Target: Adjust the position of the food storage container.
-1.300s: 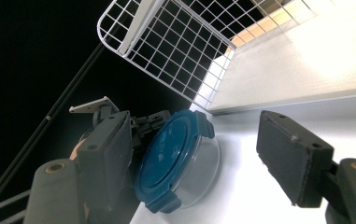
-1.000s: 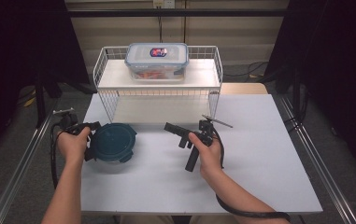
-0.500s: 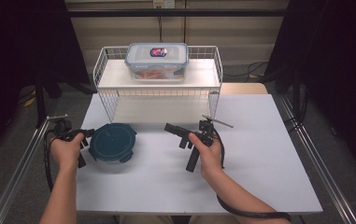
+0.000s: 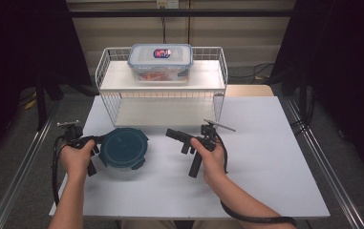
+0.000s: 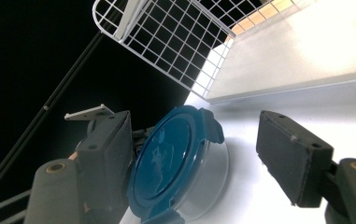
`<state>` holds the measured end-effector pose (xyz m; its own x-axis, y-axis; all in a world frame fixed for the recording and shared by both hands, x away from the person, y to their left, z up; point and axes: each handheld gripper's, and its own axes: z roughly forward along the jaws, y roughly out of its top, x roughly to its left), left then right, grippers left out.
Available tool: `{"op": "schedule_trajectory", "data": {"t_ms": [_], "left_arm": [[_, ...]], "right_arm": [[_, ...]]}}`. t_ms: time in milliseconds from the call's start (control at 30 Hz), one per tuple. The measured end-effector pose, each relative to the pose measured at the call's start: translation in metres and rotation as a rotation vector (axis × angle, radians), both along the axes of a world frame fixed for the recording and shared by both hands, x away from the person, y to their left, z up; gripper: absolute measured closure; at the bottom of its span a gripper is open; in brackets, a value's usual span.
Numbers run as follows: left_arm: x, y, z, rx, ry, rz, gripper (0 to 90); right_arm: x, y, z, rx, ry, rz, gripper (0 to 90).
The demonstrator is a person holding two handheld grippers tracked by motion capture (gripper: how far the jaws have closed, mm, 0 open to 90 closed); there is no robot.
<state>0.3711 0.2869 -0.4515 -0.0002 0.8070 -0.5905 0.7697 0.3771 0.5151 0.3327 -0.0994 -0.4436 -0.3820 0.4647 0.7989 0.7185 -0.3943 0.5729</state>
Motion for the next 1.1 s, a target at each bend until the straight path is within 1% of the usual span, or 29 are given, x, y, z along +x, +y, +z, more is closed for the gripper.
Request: {"op": "schedule_trajectory", "data": {"t_ms": [67,100,133,167,200,267,300,367,400,433,500,533,567,600,667,733,767,800,867,900,933,967,1000,1033,1067,1100], "left_arm": [[-0.002,-0.006,0.0,-0.008,0.004,-0.015,90.0],[-0.003,-0.006,0.001,-0.014,0.021,-0.048,90.0],[-0.004,-0.012,-0.001,-0.011,0.007,-0.022,90.0],[-0.005,-0.014,-0.001,-0.006,0.017,-0.044,90.0],[-0.006,-0.019,-0.002,-0.006,0.016,-0.043,90.0],[-0.007,-0.025,-0.004,-0.016,0.029,-0.069,90.0],[-0.008,-0.03,-0.006,-0.014,0.029,-0.072,90.0],[-0.01,-0.035,-0.006,-0.021,0.032,-0.097,90.0],[-0.011,-0.038,-0.006,-0.011,0.023,-0.09,90.0],[-0.012,-0.041,-0.005,-0.01,0.021,-0.097,90.0],[-0.014,-0.046,-0.005,-0.011,0.008,-0.096,90.0],[-0.015,-0.048,-0.004,-0.01,0.008,-0.103,90.0],[-0.016,-0.048,-0.003,-0.016,0.019,-0.128,90.0],[-0.017,-0.051,-0.004,-0.018,0.004,-0.115,90.0],[-0.019,-0.054,-0.004,-0.016,-0.002,-0.126,90.0],[-0.021,-0.057,-0.004,-0.017,-0.008,-0.121,90.0],[-0.021,-0.057,-0.005,-0.014,-0.008,-0.127,90.0],[-0.022,-0.057,-0.005,-0.022,-0.01,-0.127,90.0],[-0.023,-0.055,-0.006,-0.013,-0.01,-0.129,90.0],[-0.023,-0.054,-0.006,-0.007,-0.004,-0.132,90.0],[-0.023,-0.052,-0.006,-0.024,-0.004,-0.141,90.0],[-0.023,-0.051,-0.006,-0.021,-0.011,-0.129,88.3],[-0.024,-0.049,-0.005,-0.016,-0.019,-0.129,84.2],[-0.024,-0.046,-0.005,-0.013,-0.02,-0.117,81.4],[-0.025,-0.042,-0.005,-0.025,-0.03,-0.098,79.0],[-0.026,-0.039,-0.005,-0.028,-0.025,-0.098,78.3]], "right_arm": [[-0.001,-0.002,-0.002,-0.005,0.001,0.0,27.2],[-0.001,-0.003,-0.003,-0.005,0.003,0.001,27.2],[-0.001,-0.004,-0.004,-0.007,0.005,-0.002,27.2],[-0.002,-0.005,-0.005,-0.005,0.005,-0.005,27.2],[-0.003,-0.007,-0.006,-0.007,0.011,-0.008,27.2],[-0.004,-0.012,-0.01,-0.006,0.019,-0.015,27.3],[-0.005,-0.013,-0.011,-0.003,0.028,-0.018,27.3],[-0.007,-0.017,-0.014,-0.006,0.034,-0.024,27.3],[-0.008,-0.019,-0.015,-0.009,0.034,-0.028,27.3],[-0.008,-0.021,-0.016,-0.005,0.033,-0.03,27.3],[-0.01,-0.024,-0.017,-0.012,0.038,-0.035,27.4],[-0.011,-0.025,-0.018,-0.009,0.036,-0.034,27.4],[-0.011,-0.026,-0.019,-0.007,0.04,-0.034,27.4],[-0.012,-0.027,-0.019,-0.01,0.038,-0.036,27.4],[-0.014,-0.027,-0.021,-0.012,0.042,-0.036,27.4],[-0.015,-0.027,-0.023,-0.009,0.042,-0.036,27.5],[-0.016,-0.026,-0.024,-0.013,0.041,-0.033,27.5],[-0.016,-0.025,-0.024,-0.012,0.046,-0.032,27.4],[-0.017,-0.024,-0.026,-0.015,0.049,-0.026,27.4],[-0.018,-0.023,-0.027,-0.017,0.049,-0.021,27.4],[-0.018,-0.022,-0.028,-0.016,0.048,-0.02,27.5],[-0.018,-0.021,-0.029,-0.014,0.053,-0.019,27.5],[-0.019,-0.02,-0.029,-0.018,0.052,-0.019,27.6],[-0.019,-0.02,-0.03,-0.02,0.053,-0.012,27.7],[-0.019,-0.019,-0.031,-0.019,0.057,-0.011,27.8],[-0.019,-0.018,-0.032,-0.022,0.054,-0.011,27.8]]}}
